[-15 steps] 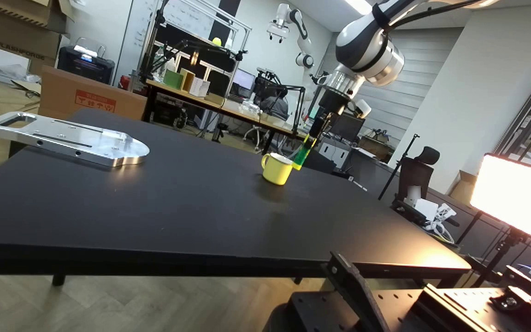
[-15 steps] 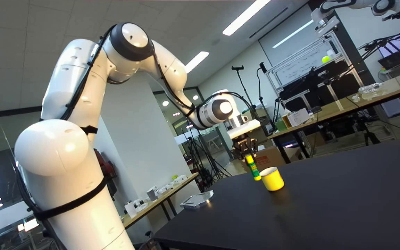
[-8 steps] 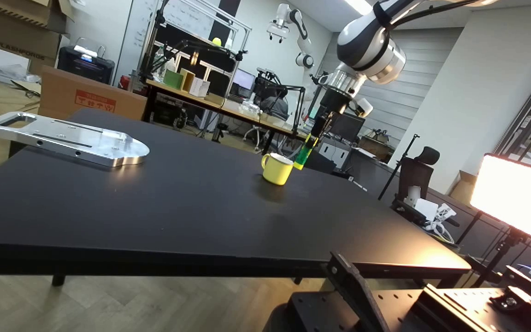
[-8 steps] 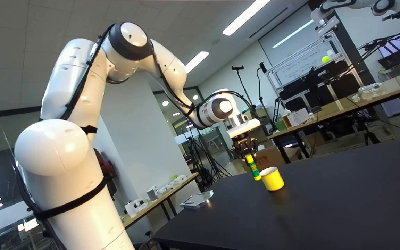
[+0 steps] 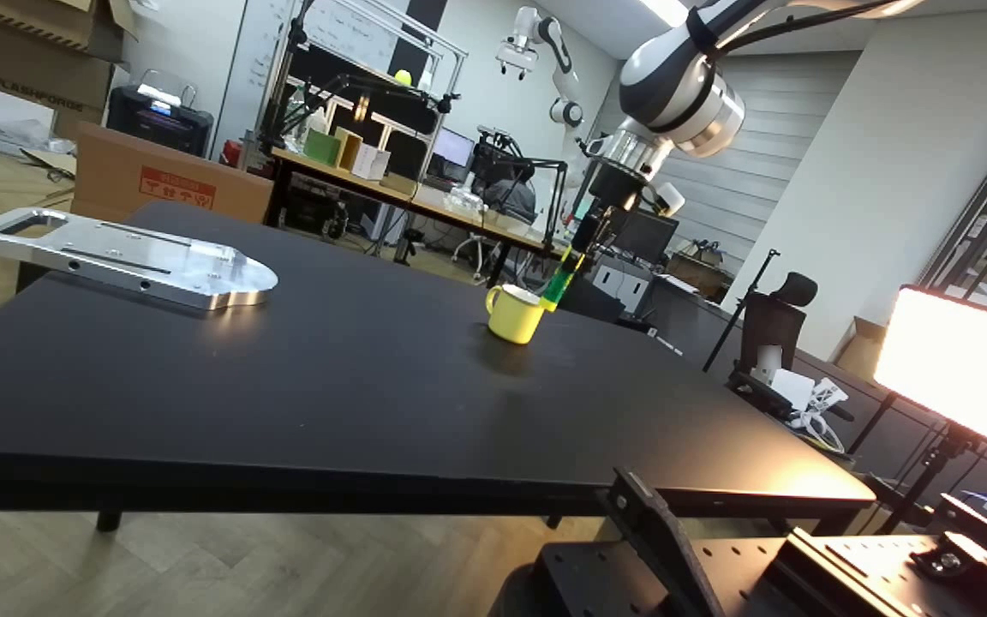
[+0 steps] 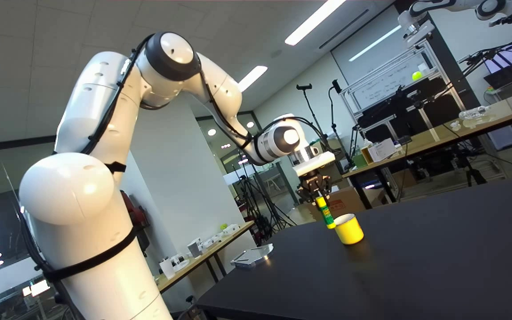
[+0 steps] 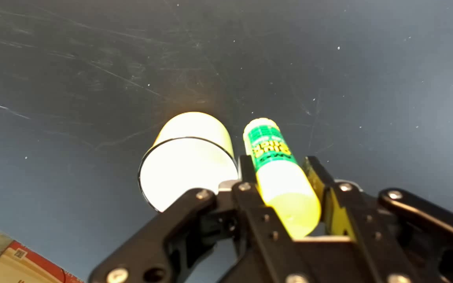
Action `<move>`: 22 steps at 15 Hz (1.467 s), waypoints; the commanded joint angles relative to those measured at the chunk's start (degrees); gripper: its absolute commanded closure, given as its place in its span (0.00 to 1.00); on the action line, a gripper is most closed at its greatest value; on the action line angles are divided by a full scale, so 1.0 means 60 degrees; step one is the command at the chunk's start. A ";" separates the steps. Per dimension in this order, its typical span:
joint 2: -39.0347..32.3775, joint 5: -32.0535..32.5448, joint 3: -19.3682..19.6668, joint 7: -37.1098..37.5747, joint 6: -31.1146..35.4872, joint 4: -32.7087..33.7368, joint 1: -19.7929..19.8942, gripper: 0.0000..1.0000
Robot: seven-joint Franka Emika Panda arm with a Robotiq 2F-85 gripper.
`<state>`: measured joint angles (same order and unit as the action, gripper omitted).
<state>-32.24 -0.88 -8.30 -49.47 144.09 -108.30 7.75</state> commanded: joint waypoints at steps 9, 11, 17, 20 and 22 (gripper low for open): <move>-0.2054 0.0641 0.0230 0.0074 -0.0362 0.3108 -0.0232 0.91; -0.2464 0.0692 0.0250 0.0036 -0.0620 0.3525 -0.0198 0.91; -0.3530 0.0822 0.0306 0.0051 -0.1262 0.4548 -0.0279 0.91; -0.3793 0.0880 0.0273 0.0071 -0.1348 0.4848 -0.0320 0.91; -0.3716 0.0826 0.0185 0.0035 -0.1318 0.4853 -0.0311 0.40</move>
<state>-53.95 3.52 -6.92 -49.54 137.94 -82.11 6.30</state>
